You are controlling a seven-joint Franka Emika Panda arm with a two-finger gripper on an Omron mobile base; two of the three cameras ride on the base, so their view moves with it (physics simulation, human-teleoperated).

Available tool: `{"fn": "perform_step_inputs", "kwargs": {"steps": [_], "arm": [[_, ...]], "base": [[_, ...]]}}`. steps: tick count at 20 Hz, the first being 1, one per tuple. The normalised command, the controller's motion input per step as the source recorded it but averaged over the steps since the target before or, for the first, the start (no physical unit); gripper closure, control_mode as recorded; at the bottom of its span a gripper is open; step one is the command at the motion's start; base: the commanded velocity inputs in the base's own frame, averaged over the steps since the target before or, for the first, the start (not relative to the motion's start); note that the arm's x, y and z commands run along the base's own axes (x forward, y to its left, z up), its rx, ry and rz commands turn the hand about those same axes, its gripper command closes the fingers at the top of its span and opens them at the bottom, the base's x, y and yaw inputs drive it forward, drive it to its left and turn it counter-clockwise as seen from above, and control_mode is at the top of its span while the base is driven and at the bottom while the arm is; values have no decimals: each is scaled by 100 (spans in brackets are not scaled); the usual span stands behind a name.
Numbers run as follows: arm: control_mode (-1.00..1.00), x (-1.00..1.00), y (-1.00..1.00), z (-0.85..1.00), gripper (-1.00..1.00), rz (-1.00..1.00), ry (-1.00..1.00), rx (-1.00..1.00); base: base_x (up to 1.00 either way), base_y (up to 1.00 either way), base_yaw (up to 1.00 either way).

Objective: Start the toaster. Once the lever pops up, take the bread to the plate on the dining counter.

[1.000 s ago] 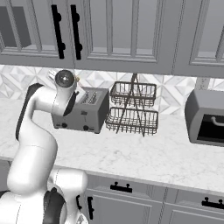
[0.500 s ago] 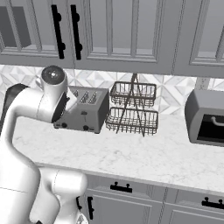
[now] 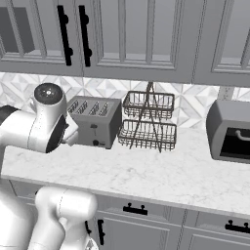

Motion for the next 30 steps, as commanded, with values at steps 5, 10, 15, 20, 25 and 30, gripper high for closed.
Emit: {"fn": "perform_step_inputs", "kwargs": {"steps": [5, 10, 15, 20, 25, 30], "arm": [[-100, -9, 0, 0, 100, -1, 5, 0], [-100, -11, -1, 0, 100, -3, 0, 0], [100, -19, -8, 0, 100, -3, 0, 1], [100, 0, 0, 0, 100, 0, 0, 0], [100, 0, 0, 0, 100, 0, 0, 0], [100, 0, 0, 0, 100, 0, 0, 0]], "base": [[0, 0, 0], [0, 0, 0], [-6, -4, -1], [-29, -44, -18], [-20, -72, -44], [-2, -65, -61]]}}
